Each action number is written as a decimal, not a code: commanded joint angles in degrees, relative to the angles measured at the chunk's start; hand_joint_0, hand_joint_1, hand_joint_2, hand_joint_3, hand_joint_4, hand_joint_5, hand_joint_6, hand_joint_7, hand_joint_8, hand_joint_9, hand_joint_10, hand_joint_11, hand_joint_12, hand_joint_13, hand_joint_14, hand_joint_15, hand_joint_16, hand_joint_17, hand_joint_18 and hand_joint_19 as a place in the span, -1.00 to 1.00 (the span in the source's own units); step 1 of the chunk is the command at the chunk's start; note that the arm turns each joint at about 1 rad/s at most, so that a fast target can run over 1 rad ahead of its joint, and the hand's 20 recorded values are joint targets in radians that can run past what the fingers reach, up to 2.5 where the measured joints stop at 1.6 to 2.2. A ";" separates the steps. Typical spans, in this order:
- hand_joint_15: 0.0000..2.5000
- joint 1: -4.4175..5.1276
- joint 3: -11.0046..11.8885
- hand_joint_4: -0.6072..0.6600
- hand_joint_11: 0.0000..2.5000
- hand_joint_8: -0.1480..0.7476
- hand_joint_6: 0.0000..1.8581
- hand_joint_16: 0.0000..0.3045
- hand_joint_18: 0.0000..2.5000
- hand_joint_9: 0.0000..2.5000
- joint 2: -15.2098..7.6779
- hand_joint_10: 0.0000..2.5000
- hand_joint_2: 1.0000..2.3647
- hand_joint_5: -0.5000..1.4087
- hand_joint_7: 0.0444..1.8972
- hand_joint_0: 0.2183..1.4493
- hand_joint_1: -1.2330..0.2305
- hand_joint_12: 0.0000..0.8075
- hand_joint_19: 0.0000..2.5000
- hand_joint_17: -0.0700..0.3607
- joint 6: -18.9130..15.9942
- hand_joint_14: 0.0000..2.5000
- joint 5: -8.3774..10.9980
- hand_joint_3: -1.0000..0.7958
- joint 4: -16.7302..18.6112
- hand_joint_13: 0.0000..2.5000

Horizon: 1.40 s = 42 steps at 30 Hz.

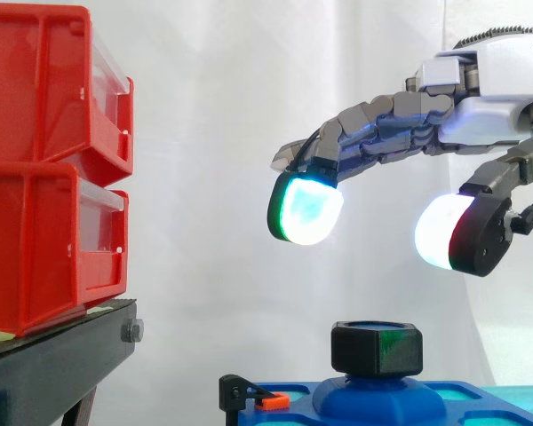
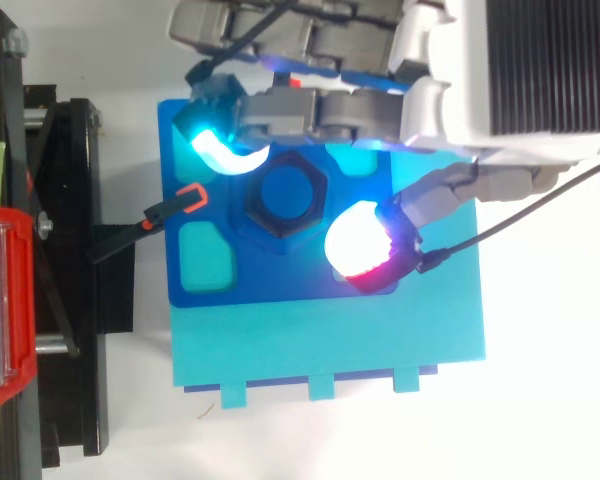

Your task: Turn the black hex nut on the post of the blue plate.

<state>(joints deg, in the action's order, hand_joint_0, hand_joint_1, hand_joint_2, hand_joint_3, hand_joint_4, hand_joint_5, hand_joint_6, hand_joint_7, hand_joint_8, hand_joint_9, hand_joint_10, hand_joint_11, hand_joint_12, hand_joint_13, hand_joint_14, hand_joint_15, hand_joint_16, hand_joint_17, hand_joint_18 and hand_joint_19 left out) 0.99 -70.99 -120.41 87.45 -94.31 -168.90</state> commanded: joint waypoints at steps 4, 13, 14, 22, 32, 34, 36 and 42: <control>-1.00 0.77 -0.02 0.23 -0.93 -0.30 -0.46 -0.69 -0.87 -0.89 -0.18 -1.00 -1.00 -0.75 -0.14 -0.63 -0.24 -0.20 -0.83 -0.19 -0.09 -1.00 0.01 -0.44 -0.64 -0.93; -1.00 0.77 -0.99 0.21 -0.93 -0.33 -0.46 -0.72 -0.88 -0.89 -0.18 -1.00 -1.00 -0.75 -0.14 -0.56 -0.27 -0.24 -0.84 -0.22 -0.70 -1.00 -0.17 -0.44 -0.64 -0.93; -1.00 0.77 -1.43 0.21 -0.94 -0.33 -0.46 -0.72 -0.88 -0.89 -0.18 -1.00 -1.00 -0.75 -0.14 -0.55 -0.27 -0.24 -0.84 -0.23 -0.88 -1.00 -0.08 -0.44 -0.55 -0.93; -1.00 0.77 -3.71 0.18 -0.93 -0.37 -0.46 -0.74 -0.89 -0.89 -0.18 -1.00 -1.00 -0.75 -0.14 -0.44 -0.30 -0.29 -0.84 -0.27 -2.55 -1.00 -0.08 -0.44 4.02 -0.93; -1.00 0.77 -3.71 0.18 -0.94 -0.38 -0.46 -0.74 -0.89 -0.89 -0.26 -1.00 -1.00 -0.75 -0.14 -0.43 -0.31 -0.29 -0.83 -0.27 -2.55 -1.00 -0.08 -0.44 4.64 -0.93; -1.00 0.77 -3.71 0.18 -0.93 -0.38 -0.46 -0.74 -0.89 -0.89 -0.26 -1.00 -1.00 -0.75 -0.14 -0.42 -0.31 -0.29 -0.83 -0.27 -2.55 -1.00 -0.08 -0.44 4.72 -0.93; -1.00 0.77 -3.71 0.18 -0.93 -0.38 -0.46 -0.74 -0.89 -0.89 -1.06 -1.00 -1.00 -0.75 -0.14 -0.42 -0.31 -0.30 -0.83 -0.27 -2.55 -1.00 -0.08 -0.44 4.81 -0.93; -1.00 0.86 -3.45 0.18 -0.94 -0.38 -0.46 -0.74 -0.88 -0.89 -3.34 -1.00 -1.00 -0.75 -0.14 -0.43 -0.31 -0.30 -0.83 -0.27 -4.22 -1.00 -0.35 -0.44 6.39 -0.93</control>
<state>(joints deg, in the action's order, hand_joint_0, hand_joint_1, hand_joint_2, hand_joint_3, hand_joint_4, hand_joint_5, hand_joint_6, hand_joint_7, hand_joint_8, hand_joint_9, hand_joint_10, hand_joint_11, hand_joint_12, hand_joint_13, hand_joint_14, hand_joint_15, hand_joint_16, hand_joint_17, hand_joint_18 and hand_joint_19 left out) 1.82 -74.60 -122.77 84.14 -94.58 -163.41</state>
